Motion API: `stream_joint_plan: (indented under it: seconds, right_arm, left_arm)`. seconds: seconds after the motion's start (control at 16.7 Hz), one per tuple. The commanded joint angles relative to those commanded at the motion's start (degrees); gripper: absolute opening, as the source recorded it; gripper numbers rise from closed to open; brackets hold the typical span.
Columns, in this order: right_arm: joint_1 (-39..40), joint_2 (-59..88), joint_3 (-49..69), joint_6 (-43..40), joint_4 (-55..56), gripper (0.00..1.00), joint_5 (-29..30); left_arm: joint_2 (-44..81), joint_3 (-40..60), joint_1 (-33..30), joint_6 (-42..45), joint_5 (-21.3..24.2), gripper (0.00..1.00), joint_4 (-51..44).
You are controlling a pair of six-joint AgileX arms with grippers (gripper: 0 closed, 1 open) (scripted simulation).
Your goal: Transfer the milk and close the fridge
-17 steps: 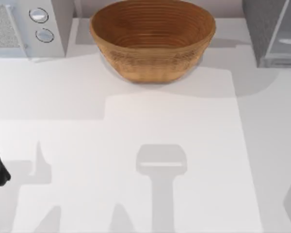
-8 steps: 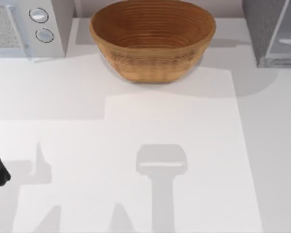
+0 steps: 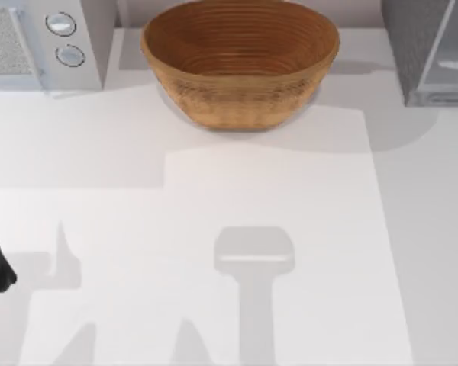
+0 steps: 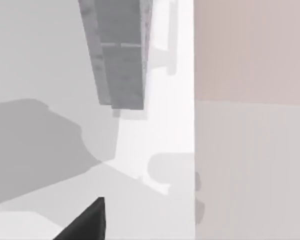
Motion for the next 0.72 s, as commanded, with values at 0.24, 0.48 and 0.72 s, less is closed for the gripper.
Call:
stream_joint_plan:
  seconds: [0.24,0.48,0.72]
  right_arm:
    - [8.97,0.84,0.69,10.93,9.34,1.0,1.45]
    - [21.78,1.03,1.84,29.19,24.2,1.0,3.66]
    - [34.22,0.65,1.87,49.51,40.94,1.0,6.18]
  left_arm:
    - [0.0,0.0,0.0,0.0,0.0,1.0,0.0]
    - [0.0,0.0,0.0,0.0,0.0,1.0,0.0]
    - [0.0,0.0,0.0,0.0,0.0,1.0,0.0]
